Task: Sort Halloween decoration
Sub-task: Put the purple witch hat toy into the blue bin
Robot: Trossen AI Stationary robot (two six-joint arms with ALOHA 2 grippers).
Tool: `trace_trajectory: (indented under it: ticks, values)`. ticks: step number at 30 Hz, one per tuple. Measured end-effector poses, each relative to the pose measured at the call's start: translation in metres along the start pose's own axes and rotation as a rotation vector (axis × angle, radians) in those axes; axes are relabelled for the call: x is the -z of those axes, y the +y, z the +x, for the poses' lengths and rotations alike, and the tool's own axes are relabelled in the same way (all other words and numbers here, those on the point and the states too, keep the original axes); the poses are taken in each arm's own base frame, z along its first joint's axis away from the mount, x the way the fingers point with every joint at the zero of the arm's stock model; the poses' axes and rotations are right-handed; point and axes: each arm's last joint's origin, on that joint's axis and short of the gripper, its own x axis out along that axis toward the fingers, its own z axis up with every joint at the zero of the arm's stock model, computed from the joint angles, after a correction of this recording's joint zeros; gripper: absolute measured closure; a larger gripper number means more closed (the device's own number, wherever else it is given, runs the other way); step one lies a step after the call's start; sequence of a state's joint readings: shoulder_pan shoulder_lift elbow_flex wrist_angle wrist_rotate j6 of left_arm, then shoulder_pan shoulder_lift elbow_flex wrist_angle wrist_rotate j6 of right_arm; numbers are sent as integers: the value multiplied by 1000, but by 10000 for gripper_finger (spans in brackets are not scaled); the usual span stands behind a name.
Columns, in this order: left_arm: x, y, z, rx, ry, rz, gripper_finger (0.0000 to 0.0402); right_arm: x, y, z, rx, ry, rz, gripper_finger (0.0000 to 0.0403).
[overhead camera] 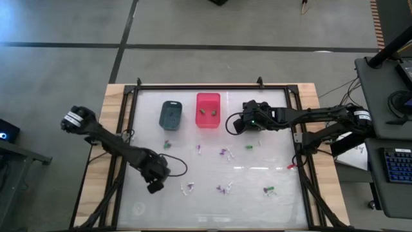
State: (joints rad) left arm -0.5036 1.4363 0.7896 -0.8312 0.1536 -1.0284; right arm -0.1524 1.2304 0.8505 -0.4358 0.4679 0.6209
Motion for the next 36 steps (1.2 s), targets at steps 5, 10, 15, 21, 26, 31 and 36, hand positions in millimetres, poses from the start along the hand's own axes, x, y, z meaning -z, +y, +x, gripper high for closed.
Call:
trace_trajectory:
  ticks: [5, 10, 15, 21, 26, 31, 36]
  values:
    - [-9, 3, -32, 38, -216, 40, 400, 0, 0, 0, 0, 0, -4, 319]
    - [-24, 18, -66, 39, -422, 73, 400, 0, 0, 0, 0, 0, -3, 314]
    - [-49, 53, -93, -51, -585, 32, 401, 0, 0, 0, 0, -1, -4, 319]
    - [-86, 118, -106, -180, -646, -105, 401, 0, 0, 0, 0, -1, -3, 323]
    - [-112, 169, -99, -291, -593, -191, 401, 0, 0, 0, 1, -1, -4, 323]
    - [-132, 191, -84, -308, -547, -186, 400, 0, 0, 0, 1, -1, -2, 320]
    - [-140, 194, -69, -324, -481, -146, 374, 0, 0, 0, -4, 2, 9, 316]
